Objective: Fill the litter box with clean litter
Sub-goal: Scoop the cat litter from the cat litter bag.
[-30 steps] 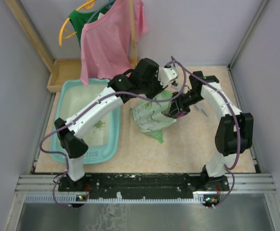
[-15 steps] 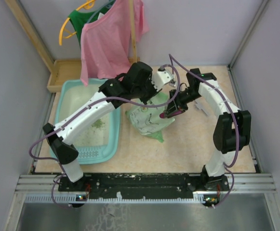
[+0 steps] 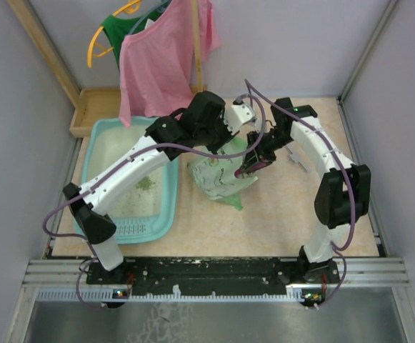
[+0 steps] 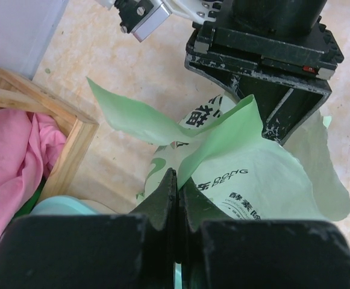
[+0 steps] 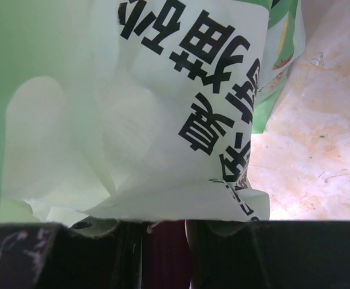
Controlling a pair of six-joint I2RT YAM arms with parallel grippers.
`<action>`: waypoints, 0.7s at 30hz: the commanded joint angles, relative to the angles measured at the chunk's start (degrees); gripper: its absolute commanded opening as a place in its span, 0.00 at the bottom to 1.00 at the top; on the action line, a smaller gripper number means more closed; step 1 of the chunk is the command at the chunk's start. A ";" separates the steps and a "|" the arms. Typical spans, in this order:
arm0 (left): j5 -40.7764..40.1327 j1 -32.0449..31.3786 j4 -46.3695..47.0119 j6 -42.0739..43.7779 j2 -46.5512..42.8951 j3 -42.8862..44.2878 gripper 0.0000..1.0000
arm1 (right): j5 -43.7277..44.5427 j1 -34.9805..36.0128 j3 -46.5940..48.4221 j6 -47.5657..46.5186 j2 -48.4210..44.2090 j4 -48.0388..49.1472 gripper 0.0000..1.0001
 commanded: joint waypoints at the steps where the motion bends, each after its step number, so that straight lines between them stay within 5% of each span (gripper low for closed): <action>1: 3.72 -1.89 22.56 -1.88 -9.24 4.16 0.00 | 10.44 4.49 2.00 -0.10 1.90 11.51 0.00; 12: -1.79 -1.80 28.03 -4.12 -18.71 -16.73 0.00 | 12.89 10.02 0.35 0.15 1.88 12.64 0.00; 21: -2.35 -1.72 28.83 -4.91 -18.98 -18.92 0.00 | -5.22 11.62 0.03 0.24 3.44 13.15 0.00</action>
